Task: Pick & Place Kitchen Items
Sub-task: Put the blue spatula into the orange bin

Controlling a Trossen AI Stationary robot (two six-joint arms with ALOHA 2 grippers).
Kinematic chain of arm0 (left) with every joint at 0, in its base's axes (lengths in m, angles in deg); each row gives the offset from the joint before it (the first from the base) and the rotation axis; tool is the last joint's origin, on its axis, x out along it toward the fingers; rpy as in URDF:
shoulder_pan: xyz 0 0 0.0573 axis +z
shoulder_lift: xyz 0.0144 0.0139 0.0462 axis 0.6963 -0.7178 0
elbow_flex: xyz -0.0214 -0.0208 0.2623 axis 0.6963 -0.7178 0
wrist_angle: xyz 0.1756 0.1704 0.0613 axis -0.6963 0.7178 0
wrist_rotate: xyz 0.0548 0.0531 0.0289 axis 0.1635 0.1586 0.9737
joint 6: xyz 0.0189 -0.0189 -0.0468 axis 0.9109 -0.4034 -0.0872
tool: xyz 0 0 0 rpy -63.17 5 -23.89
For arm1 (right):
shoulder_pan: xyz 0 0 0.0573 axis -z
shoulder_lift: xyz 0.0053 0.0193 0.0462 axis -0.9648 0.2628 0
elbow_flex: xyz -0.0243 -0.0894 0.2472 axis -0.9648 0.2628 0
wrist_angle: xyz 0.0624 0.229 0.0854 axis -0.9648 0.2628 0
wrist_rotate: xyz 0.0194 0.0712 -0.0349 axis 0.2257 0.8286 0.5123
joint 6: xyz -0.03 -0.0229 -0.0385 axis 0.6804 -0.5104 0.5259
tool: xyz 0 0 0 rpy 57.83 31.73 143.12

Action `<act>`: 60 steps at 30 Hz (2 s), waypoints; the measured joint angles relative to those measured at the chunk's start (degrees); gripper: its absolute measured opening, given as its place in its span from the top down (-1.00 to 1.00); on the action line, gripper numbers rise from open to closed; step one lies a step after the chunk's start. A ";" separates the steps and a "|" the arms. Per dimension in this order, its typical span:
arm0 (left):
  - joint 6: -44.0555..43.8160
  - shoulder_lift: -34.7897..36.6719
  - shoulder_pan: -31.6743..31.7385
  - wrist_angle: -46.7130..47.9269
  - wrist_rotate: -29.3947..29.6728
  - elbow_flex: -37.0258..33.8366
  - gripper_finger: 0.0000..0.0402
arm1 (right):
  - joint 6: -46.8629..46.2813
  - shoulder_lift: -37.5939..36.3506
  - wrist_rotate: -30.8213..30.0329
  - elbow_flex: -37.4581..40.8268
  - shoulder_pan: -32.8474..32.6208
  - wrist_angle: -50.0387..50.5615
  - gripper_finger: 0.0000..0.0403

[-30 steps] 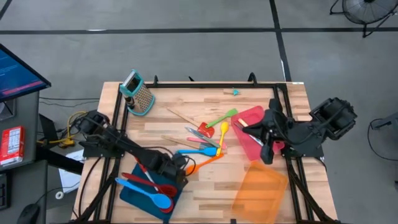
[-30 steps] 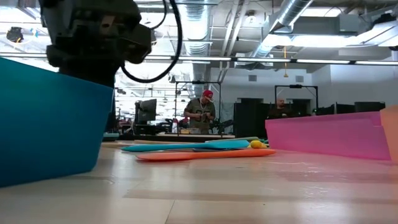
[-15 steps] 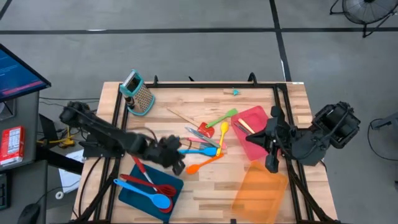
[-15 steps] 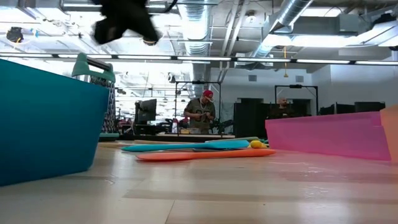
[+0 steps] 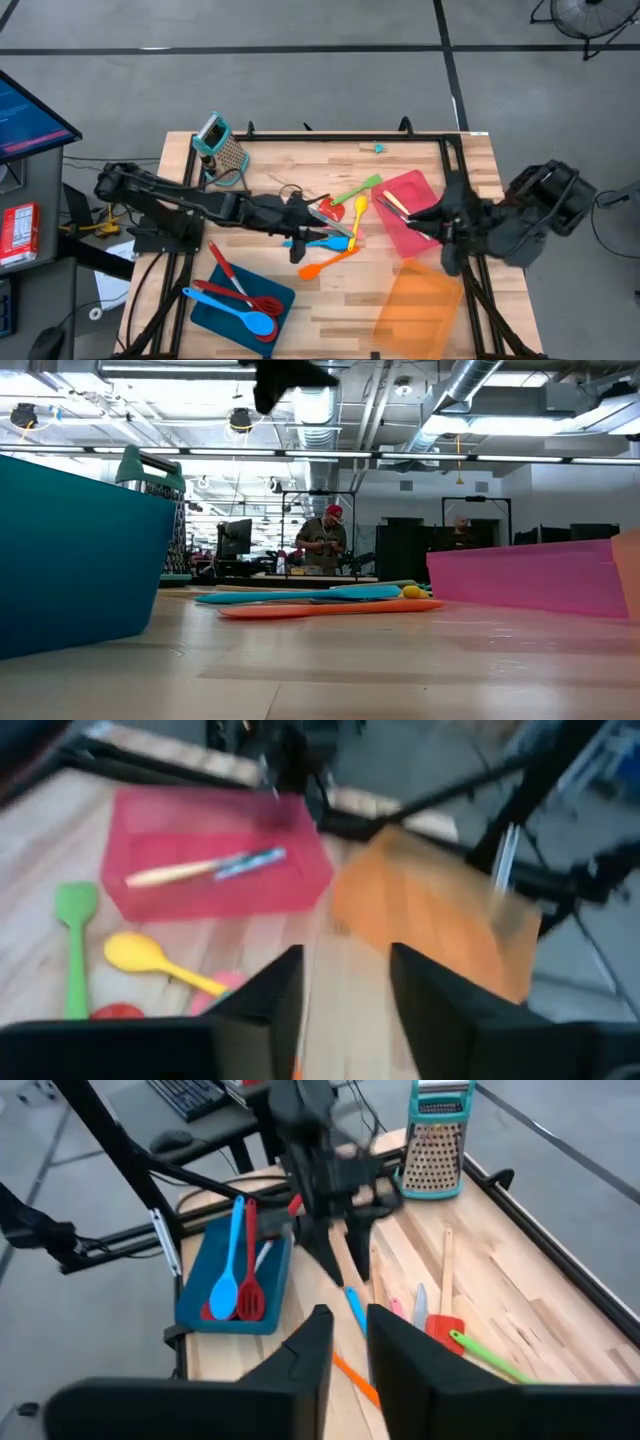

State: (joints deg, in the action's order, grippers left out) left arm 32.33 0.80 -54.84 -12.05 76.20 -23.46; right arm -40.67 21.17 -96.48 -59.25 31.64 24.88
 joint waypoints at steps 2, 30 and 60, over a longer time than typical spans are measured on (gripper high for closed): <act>1.32 -2.73 0.30 -0.24 -1.64 0.00 0.16 | 0.00 -0.81 -0.03 0.00 -0.41 -0.01 0.60; 12.38 -12.65 4.47 -28.81 -3.70 -23.96 -0.15 | 1.55 -4.11 0.87 0.02 -2.52 -0.07 0.47; 18.76 -22.74 0.49 -33.49 9.47 -25.86 0.19 | 2.62 -4.11 0.67 0.02 1.30 -0.07 0.47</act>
State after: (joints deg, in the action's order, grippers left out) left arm 51.10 -21.94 -54.35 -45.54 85.67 -49.32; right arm -38.05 17.06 -95.81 -59.22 32.94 24.80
